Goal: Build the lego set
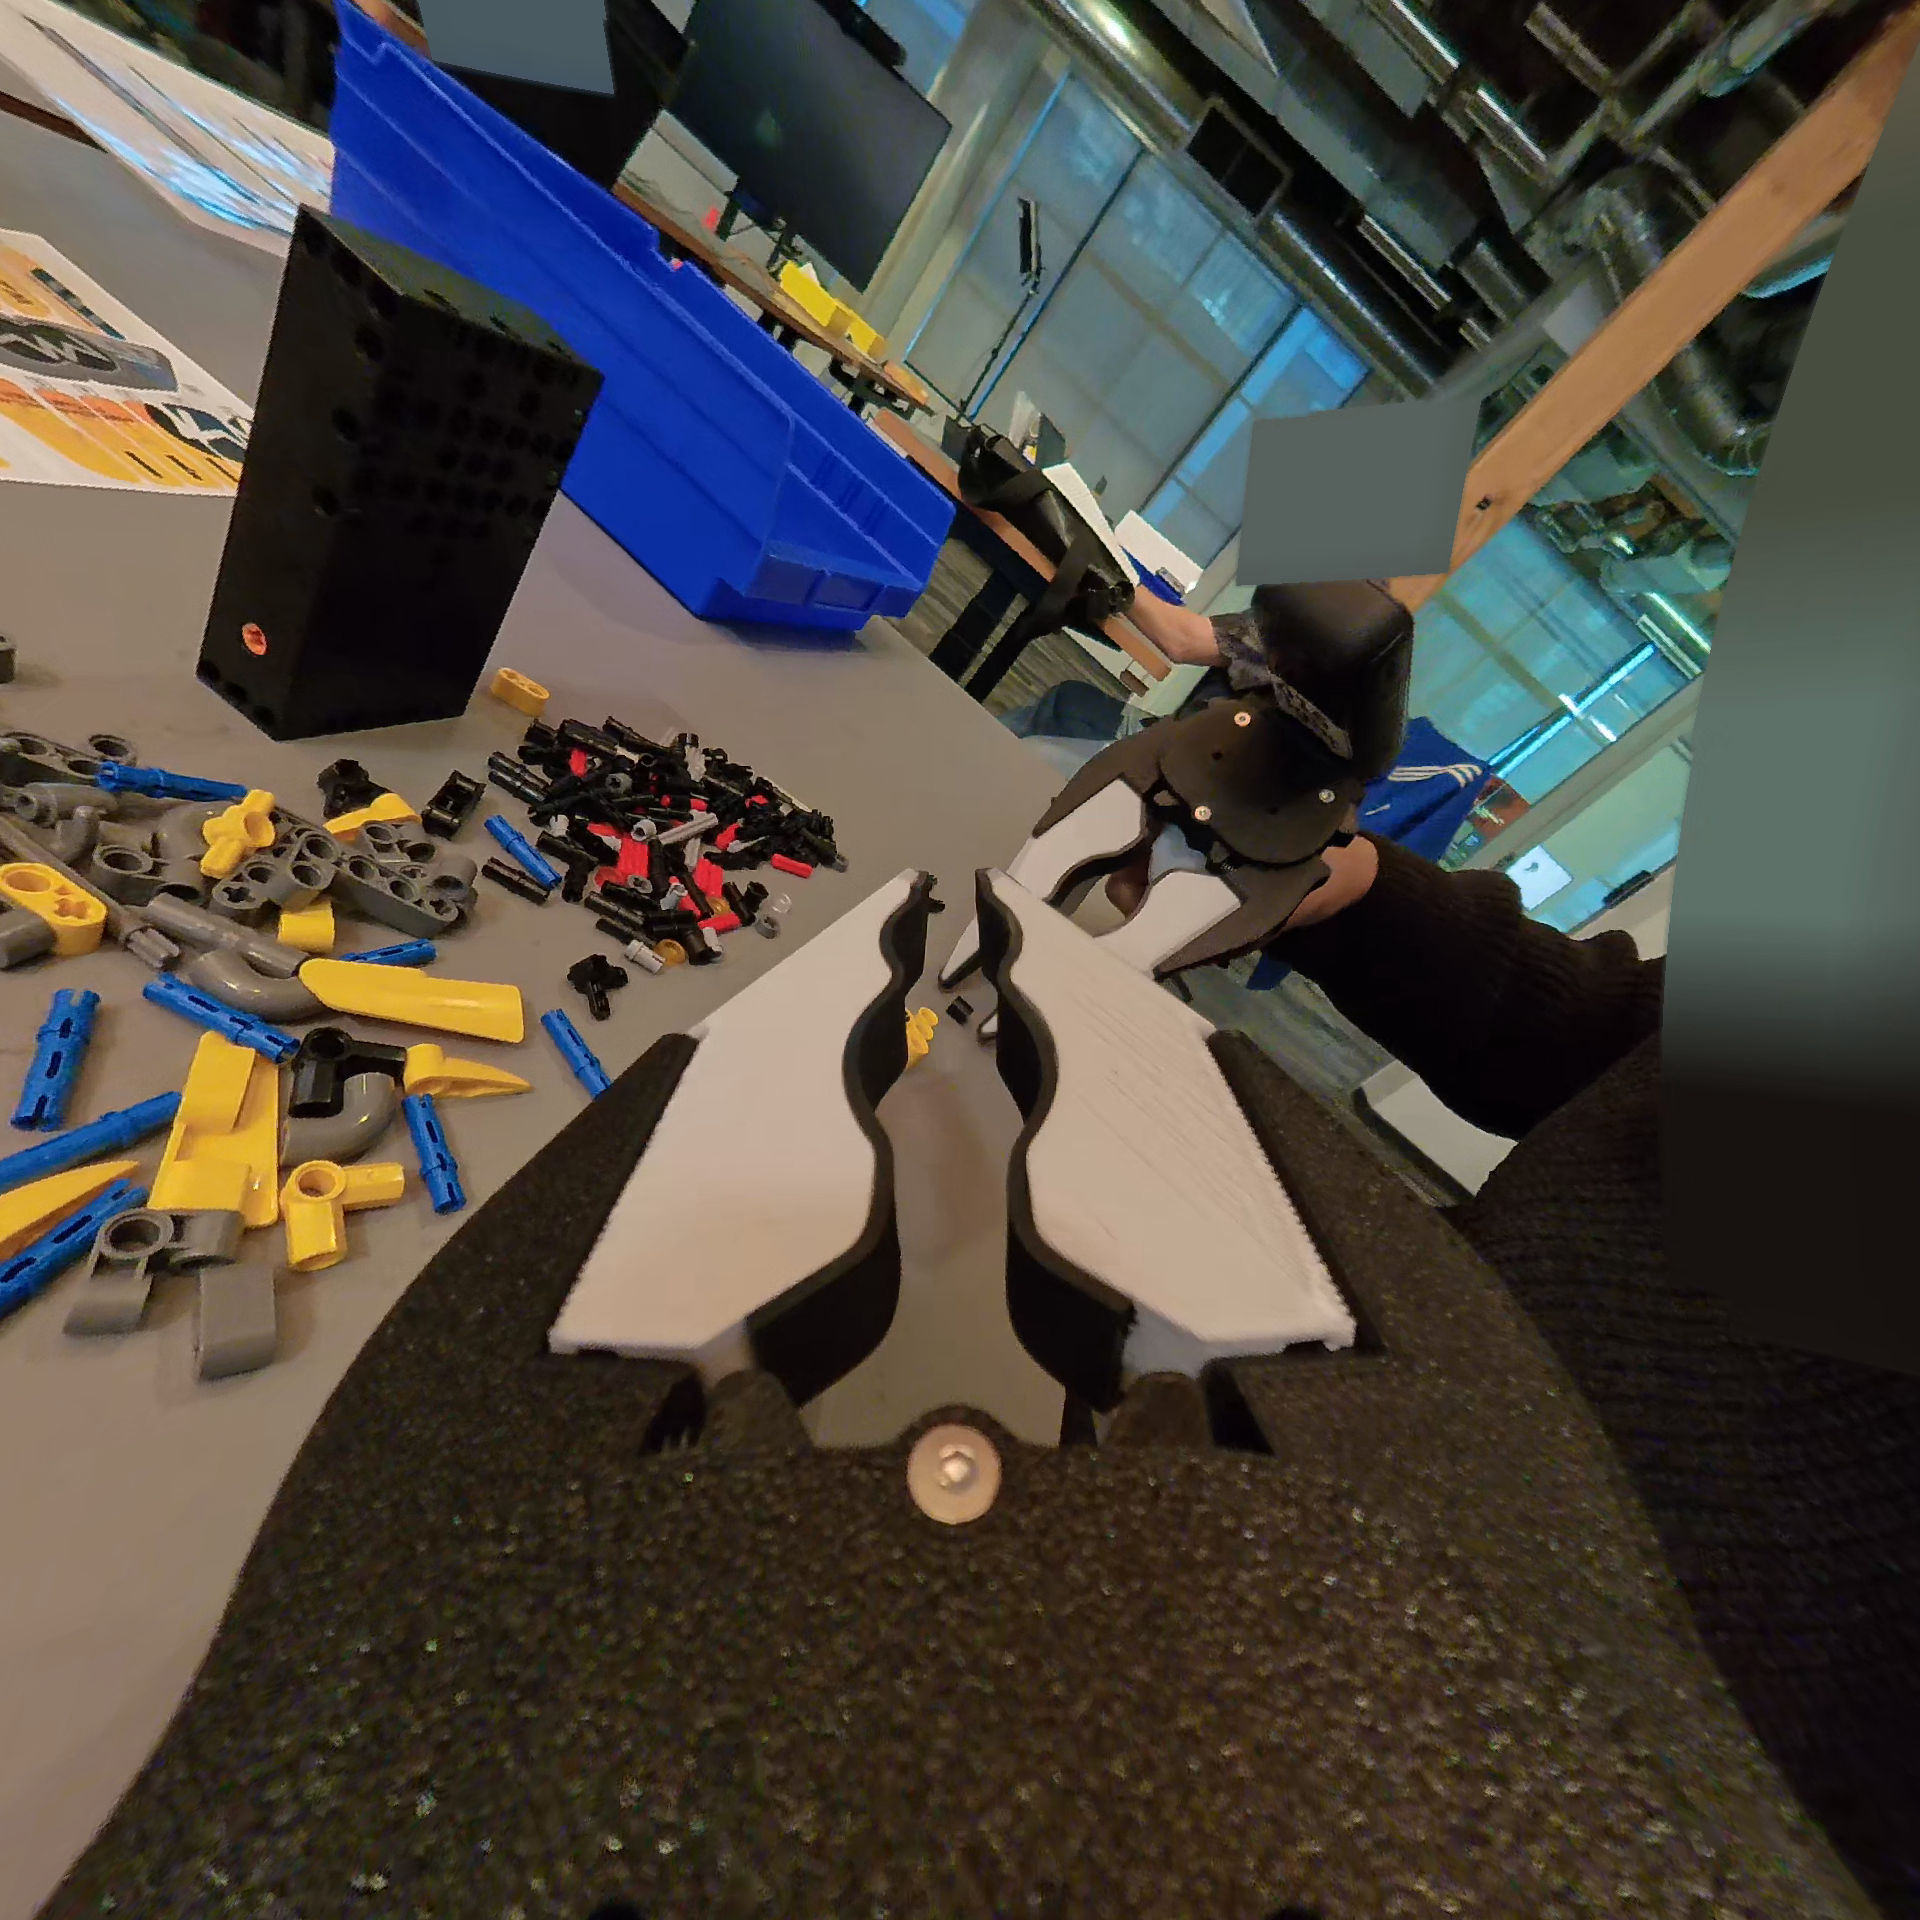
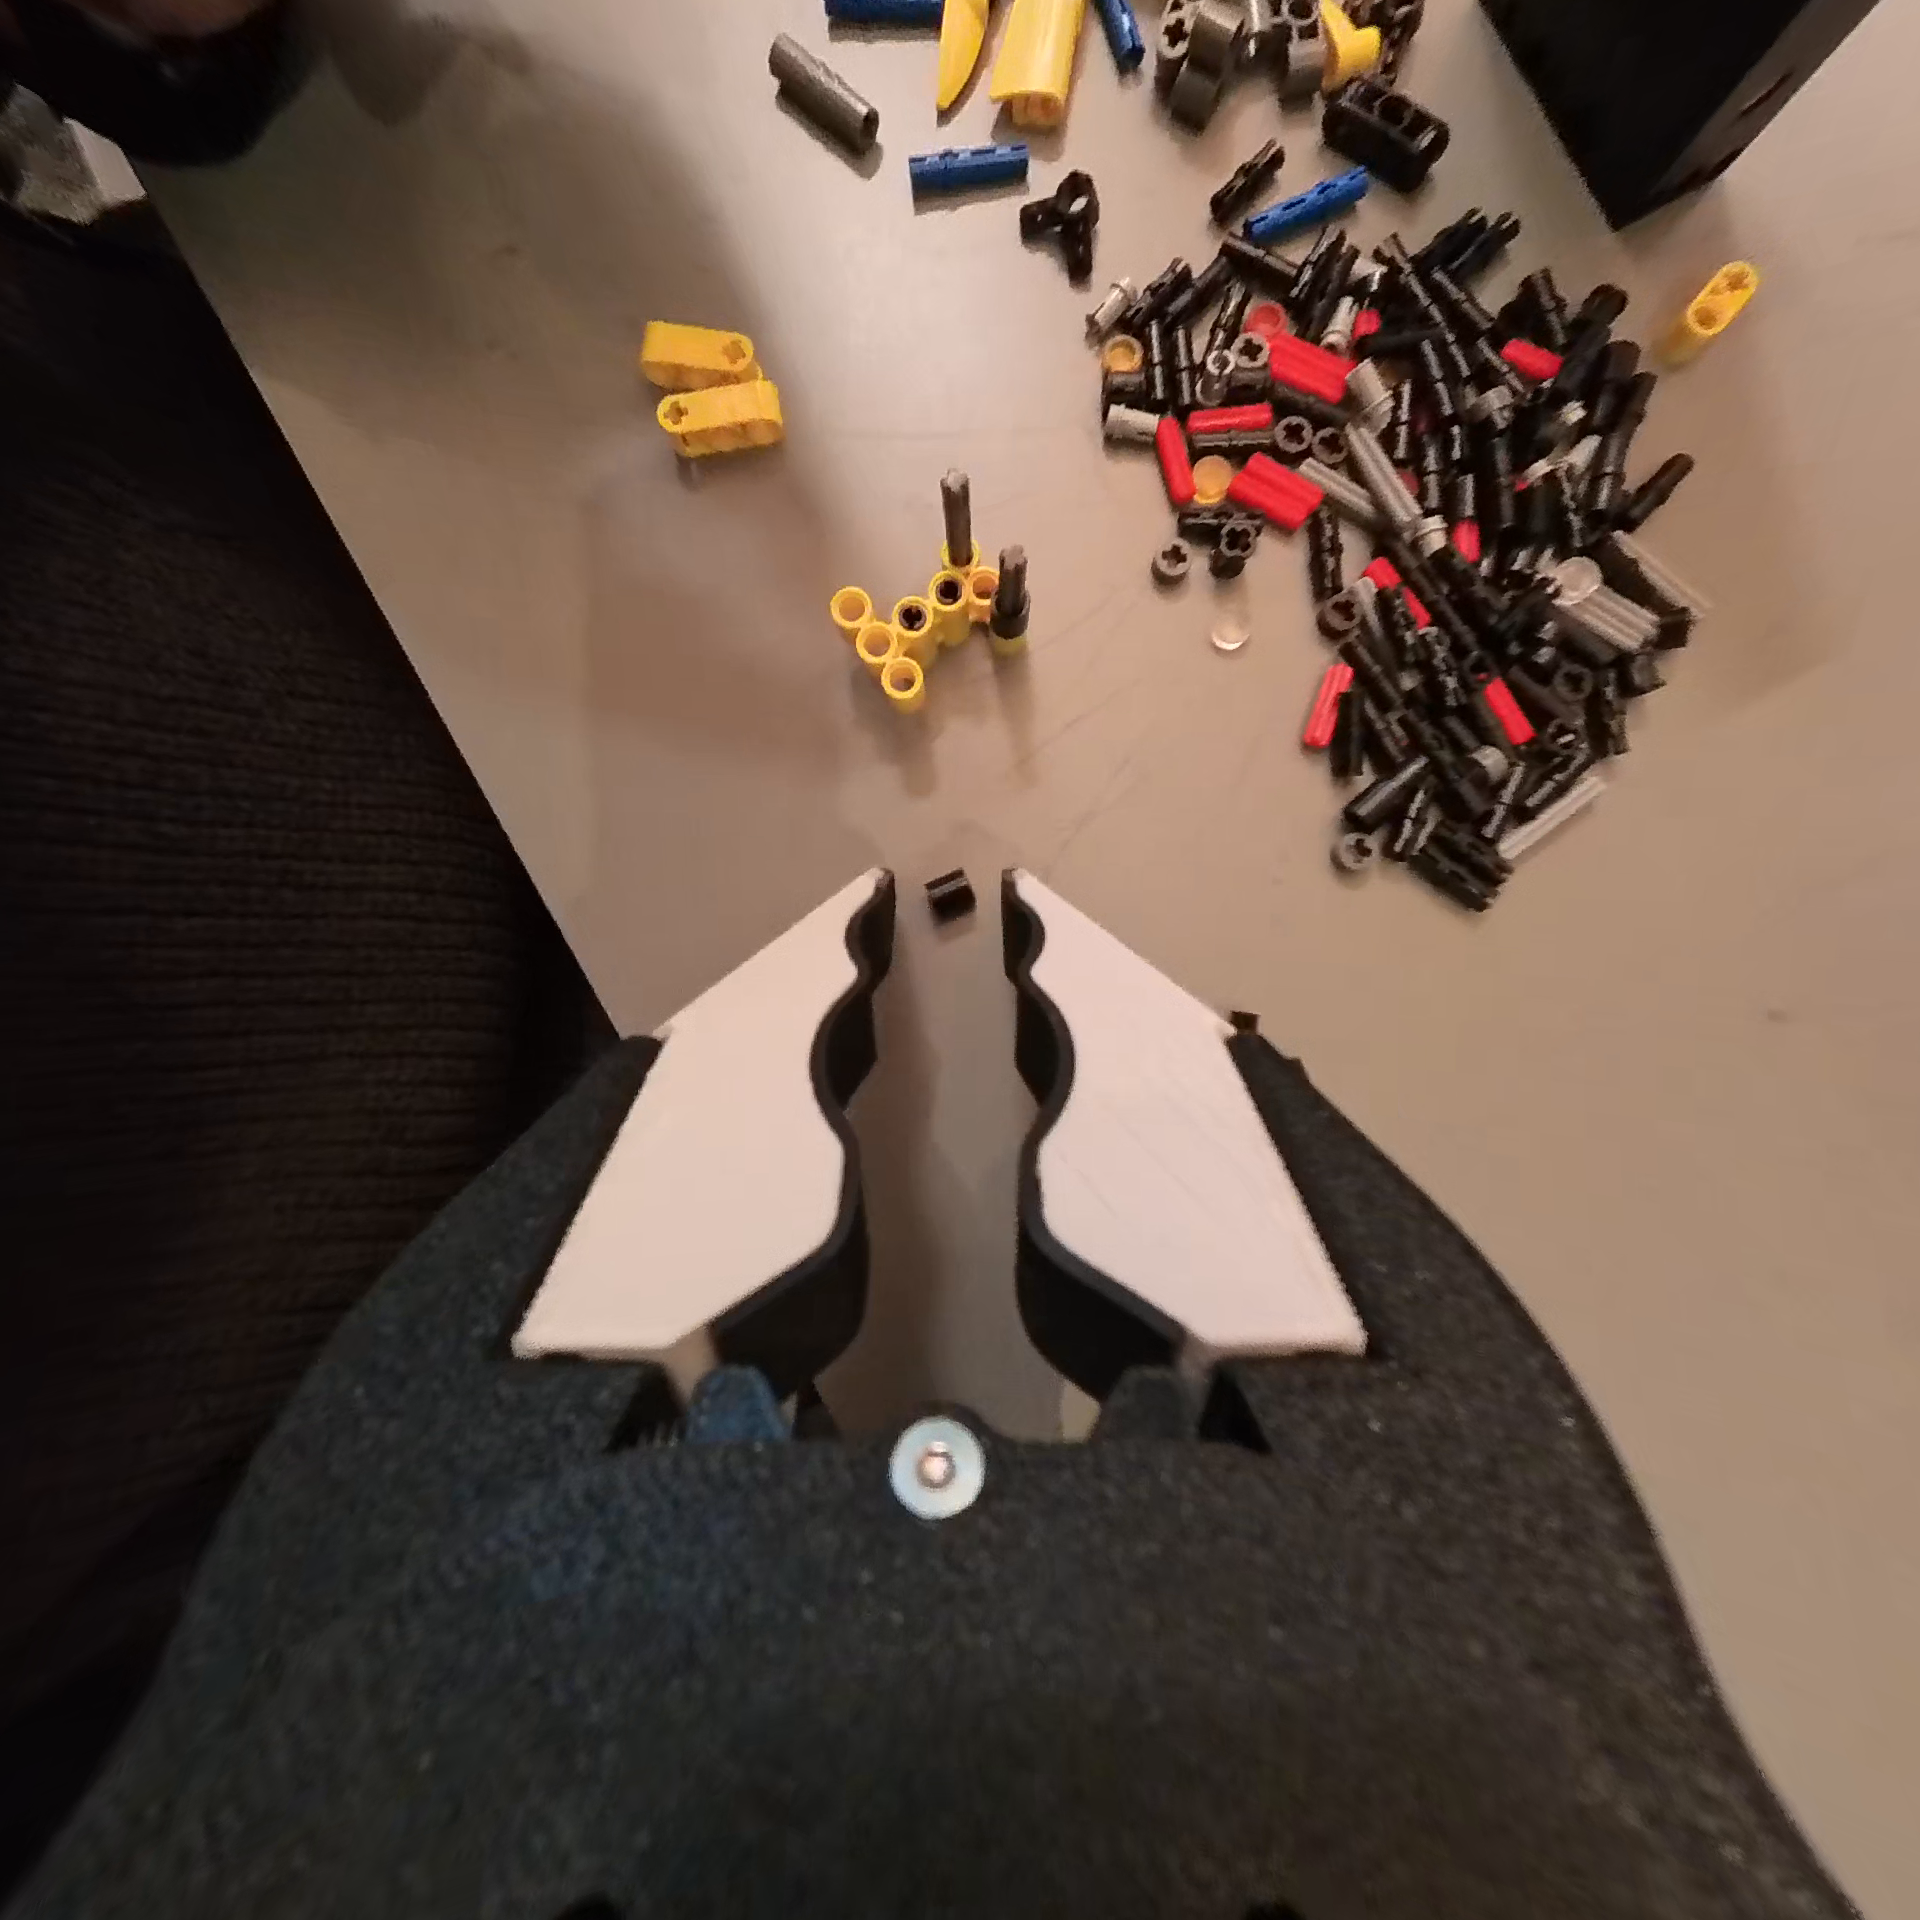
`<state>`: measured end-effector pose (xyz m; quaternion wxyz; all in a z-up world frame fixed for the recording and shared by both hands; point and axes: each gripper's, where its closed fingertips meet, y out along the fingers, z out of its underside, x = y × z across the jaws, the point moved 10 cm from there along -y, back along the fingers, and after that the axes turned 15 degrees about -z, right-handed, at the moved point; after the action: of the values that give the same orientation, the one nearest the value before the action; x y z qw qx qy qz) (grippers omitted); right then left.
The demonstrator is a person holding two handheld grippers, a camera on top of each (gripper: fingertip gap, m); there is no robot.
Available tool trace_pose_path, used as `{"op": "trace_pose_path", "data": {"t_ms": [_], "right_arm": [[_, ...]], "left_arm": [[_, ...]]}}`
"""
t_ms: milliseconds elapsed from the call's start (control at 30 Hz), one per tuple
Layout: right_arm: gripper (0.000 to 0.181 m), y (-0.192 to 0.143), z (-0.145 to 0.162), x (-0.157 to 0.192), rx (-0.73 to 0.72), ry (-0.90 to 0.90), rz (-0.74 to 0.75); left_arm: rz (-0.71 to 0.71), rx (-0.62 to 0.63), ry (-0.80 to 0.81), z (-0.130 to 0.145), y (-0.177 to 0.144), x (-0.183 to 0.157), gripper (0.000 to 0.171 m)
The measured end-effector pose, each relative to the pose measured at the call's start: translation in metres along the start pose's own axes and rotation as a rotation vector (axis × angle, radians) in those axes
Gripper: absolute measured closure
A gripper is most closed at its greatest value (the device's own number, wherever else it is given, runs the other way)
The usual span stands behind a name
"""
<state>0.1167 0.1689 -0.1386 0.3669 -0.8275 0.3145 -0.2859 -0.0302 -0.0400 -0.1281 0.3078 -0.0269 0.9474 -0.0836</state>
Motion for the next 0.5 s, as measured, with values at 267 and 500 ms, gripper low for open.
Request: {"op": "trace_pose_path", "data": {"t_ms": [267, 500], "right_arm": [[0.173, -0.004, -0.009, 0.003, -0.079, -0.026, -0.012], [0.173, -0.015, -0.044, 0.019, -0.532, 0.198, -0.51]], "left_arm": [[0.028, 0.007, 0.026, 0.001, 0.002, -0.005, 0.163], [0.205, -0.004, 0.206, 0.008, 0.002, -0.034, 0.161]]}}
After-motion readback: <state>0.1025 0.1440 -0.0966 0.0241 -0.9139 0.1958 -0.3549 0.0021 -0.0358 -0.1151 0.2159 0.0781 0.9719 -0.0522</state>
